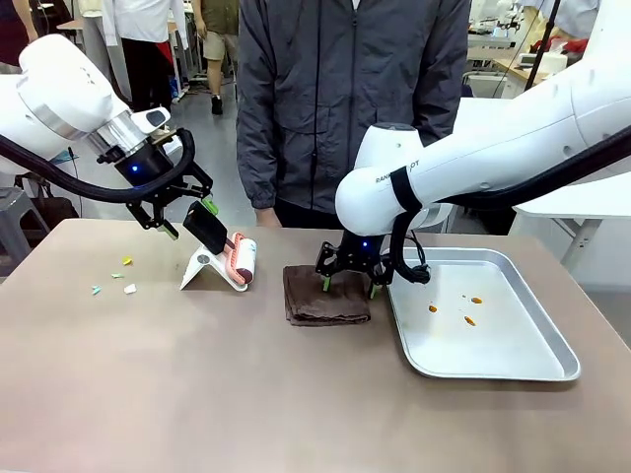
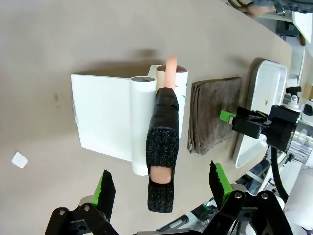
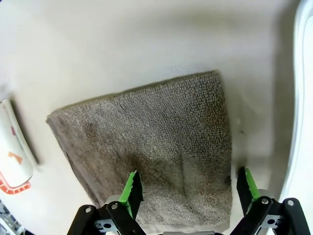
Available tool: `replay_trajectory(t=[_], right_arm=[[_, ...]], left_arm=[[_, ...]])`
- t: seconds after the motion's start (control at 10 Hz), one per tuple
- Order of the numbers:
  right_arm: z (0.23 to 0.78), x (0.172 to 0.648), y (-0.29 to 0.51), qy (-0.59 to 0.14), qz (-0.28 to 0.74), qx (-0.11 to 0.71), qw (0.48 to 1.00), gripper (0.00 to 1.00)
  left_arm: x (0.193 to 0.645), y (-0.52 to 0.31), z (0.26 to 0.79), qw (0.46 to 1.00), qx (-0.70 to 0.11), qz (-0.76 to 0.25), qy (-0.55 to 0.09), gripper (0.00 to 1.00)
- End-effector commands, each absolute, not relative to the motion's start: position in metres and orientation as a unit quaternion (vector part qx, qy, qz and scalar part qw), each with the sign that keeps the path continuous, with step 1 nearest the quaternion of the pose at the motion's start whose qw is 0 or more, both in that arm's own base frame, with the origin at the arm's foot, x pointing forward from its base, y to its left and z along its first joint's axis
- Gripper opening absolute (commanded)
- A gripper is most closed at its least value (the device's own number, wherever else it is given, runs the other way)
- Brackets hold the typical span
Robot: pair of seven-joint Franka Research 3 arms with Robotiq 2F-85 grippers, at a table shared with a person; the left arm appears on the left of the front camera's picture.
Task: Clean the surface of the table.
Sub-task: Hold the Lint Roller with your left hand and the towel with your right hand.
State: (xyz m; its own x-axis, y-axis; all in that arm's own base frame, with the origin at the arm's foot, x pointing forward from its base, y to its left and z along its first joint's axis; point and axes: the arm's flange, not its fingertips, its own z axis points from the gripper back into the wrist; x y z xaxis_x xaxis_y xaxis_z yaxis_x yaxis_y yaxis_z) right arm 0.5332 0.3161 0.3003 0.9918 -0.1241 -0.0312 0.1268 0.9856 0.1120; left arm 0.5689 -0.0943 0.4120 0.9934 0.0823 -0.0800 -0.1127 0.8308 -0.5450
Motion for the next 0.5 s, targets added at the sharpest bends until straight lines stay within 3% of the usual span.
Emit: replay_trajectory(t=[0.0,0.1,0.2,0.3,0.4], right_arm=[[0.3024,0.5377,0.3223,0.007,-0.073,0.033,0.997,1.00],[0.3022,0.5376,0.3229,0.008,-0.071,0.031,0.997,0.81],[0.3016,0.5375,0.3230,0.013,-0.070,0.033,0.997,0.42],[0.3014,0.5374,0.3227,0.014,-0.071,0.034,0.997,0.22],[0.3014,0.5369,0.3228,0.012,-0.069,0.036,0.997,0.00]], left_arm=[[0.5736,-0.0934,0.4139,0.958,-0.280,0.044,0.034,1.00],[0.5736,-0.0936,0.4130,0.957,-0.284,0.045,0.029,0.65],[0.5742,-0.0940,0.4126,0.957,-0.284,0.046,0.030,0.41],[0.5746,-0.0938,0.4125,0.958,-0.283,0.046,0.030,0.05],[0.5746,-0.0933,0.4131,0.957,-0.286,0.050,0.024,0.00]])
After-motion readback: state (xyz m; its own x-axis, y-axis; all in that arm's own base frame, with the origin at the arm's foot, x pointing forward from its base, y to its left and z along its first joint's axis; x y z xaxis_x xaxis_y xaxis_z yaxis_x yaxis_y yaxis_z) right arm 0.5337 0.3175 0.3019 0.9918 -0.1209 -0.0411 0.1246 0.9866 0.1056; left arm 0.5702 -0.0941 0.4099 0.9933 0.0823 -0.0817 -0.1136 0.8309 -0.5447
